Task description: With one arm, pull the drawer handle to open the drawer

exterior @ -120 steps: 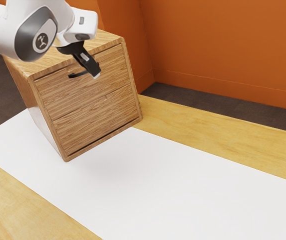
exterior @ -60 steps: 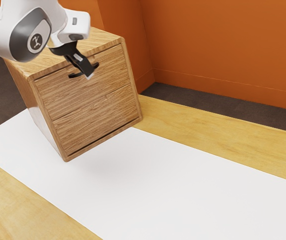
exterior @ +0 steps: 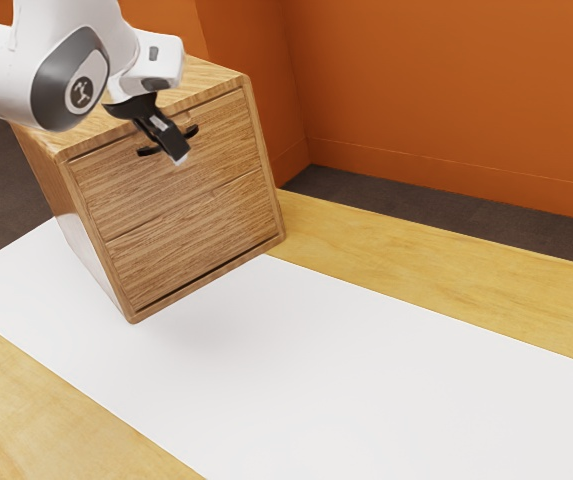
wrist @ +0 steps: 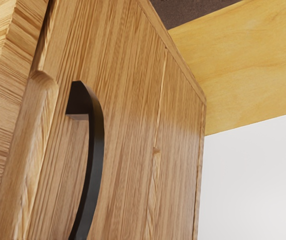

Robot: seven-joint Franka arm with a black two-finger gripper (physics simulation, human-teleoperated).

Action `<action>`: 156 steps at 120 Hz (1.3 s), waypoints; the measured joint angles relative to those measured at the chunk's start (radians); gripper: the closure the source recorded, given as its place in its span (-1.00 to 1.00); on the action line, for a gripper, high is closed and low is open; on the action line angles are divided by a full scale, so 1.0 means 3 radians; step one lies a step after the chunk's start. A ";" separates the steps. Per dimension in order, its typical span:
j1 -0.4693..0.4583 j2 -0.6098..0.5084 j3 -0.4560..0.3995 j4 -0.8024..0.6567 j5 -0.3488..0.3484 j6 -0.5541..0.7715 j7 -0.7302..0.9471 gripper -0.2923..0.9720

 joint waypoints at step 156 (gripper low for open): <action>0.0235 0.0205 -0.0410 -0.0006 -0.0245 0.0153 0.0307 -0.13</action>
